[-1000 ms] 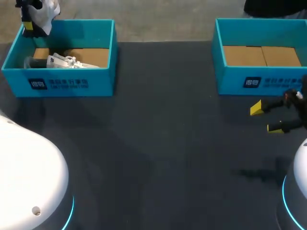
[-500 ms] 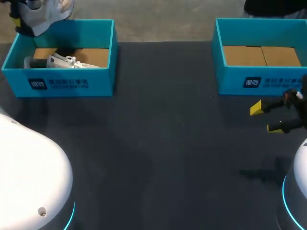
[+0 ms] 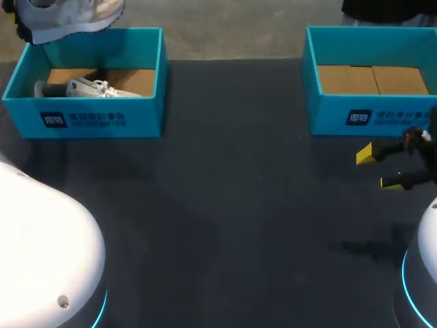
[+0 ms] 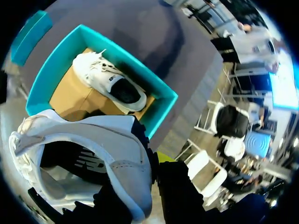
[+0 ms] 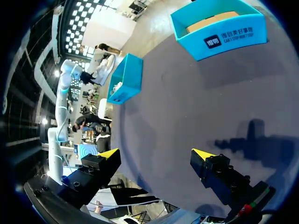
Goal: Take the shoe out of the shoebox, open the shoe tongue, remove and reinsert the insole, then place the shoe into the shoebox
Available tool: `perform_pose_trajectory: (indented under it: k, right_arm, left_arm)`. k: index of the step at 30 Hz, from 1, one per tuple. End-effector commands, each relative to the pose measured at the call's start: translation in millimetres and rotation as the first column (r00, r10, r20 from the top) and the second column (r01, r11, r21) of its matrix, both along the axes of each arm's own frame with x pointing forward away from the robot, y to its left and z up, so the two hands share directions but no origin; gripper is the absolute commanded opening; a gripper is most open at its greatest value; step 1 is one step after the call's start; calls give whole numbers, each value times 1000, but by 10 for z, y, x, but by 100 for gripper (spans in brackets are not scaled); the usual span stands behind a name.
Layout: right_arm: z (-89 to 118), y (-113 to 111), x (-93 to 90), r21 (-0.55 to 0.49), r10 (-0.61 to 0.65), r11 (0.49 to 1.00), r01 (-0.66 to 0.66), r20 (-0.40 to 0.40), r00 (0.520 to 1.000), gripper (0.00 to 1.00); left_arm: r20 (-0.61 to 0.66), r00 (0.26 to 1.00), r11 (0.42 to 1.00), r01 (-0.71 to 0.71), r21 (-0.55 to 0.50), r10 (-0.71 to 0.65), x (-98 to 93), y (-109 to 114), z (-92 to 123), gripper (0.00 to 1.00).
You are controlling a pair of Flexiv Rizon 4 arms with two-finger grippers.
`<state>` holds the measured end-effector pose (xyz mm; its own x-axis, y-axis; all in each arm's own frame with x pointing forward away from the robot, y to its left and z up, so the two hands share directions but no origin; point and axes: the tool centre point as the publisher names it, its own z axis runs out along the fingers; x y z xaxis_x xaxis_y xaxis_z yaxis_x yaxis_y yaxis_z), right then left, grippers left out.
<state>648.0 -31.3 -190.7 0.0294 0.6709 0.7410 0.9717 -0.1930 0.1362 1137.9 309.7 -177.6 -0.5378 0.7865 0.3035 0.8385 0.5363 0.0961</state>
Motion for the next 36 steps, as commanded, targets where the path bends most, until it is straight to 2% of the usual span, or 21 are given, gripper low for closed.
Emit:
perform_pose_trajectory:
  k: [1, 20, 26, 27, 28, 36]
  right_arm:
    - [26, -11, -117, -1, -130, 991, 131, 115, 985, 100]
    - [26, -11, -117, -1, -130, 991, 131, 115, 985, 100]
    - [26, -11, -117, -1, -130, 991, 131, 115, 985, 100]
    - [26, -11, -117, -1, -130, 991, 131, 115, 985, 100]
    - [26, -11, -117, -1, -130, 991, 131, 115, 985, 100]
    - [26, -11, -117, -1, -130, 991, 131, 115, 985, 100]
  left_arm:
    - [23, 924, 925, 381, -7, -381, -134, 17, 6, 0]
    - [23, 924, 925, 381, -7, -381, -134, 17, 6, 0]
    - [25, 883, 883, 470, -12, -469, -46, -10, -108, 0]
    - [27, 857, 856, 514, -56, -514, -18, -22, -148, 0]
    - [2, 850, 849, 527, -37, -527, 6, -27, -182, 0]
    - [11, 833, 831, 553, -68, -553, 126, -5, -288, 0]
